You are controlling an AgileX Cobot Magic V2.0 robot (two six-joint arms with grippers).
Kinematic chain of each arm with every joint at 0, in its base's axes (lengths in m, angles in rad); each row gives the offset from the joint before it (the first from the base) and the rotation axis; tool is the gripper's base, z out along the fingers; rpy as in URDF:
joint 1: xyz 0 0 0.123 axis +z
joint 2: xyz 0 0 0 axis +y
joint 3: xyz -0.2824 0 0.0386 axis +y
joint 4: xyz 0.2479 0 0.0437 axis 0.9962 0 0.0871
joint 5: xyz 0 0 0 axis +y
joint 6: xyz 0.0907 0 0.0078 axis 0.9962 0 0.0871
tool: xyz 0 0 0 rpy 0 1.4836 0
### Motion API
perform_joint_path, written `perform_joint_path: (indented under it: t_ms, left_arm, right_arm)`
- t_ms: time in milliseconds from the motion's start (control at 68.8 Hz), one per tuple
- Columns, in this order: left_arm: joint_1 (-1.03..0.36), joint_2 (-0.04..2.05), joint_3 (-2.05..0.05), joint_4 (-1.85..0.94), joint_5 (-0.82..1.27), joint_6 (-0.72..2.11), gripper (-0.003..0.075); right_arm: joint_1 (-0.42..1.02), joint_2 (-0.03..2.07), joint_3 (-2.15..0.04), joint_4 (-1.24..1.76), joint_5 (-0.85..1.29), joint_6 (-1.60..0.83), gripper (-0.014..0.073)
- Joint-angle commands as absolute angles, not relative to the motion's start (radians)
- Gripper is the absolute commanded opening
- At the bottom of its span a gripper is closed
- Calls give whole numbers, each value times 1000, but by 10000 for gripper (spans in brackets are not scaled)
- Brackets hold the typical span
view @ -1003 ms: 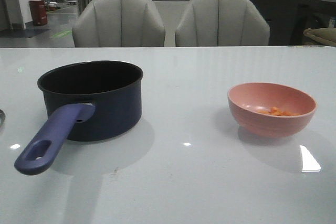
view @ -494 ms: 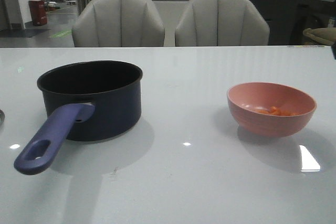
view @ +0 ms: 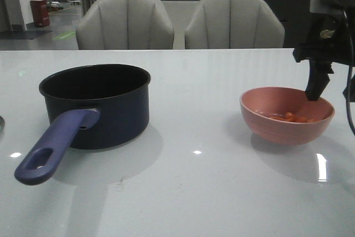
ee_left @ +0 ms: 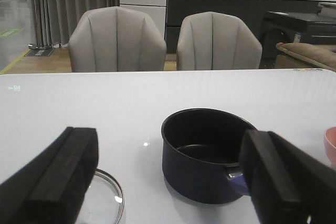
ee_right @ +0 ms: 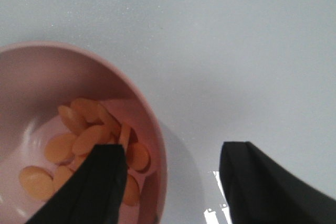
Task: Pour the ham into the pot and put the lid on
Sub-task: 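Grasp the rim of the pink bowl with the right gripper, then lift the pink bowl and carry it over the saucepan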
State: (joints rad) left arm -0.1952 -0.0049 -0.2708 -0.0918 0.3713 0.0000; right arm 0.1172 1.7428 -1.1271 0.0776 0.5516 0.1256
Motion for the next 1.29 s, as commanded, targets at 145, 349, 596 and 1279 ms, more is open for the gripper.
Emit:
perform_joint_path:
  t_ms: [145, 349, 596, 1279]
  left_arm:
    - [-200, -17, -296, -95, 295, 0, 585]
    - [-200, -17, -296, -95, 295, 0, 585]
    - [-200, -17, -296, -95, 295, 0, 585]
    - [-200, -20, -296, -95, 295, 0, 585]
  right_arm:
    - [117, 1786, -1199, 154, 538, 122, 281]
    - [117, 1790, -1251, 195, 583, 118, 143]
    - [181, 1757, -1423, 194, 665, 0, 136]
    - [613, 2042, -2108, -37, 839, 103, 136]
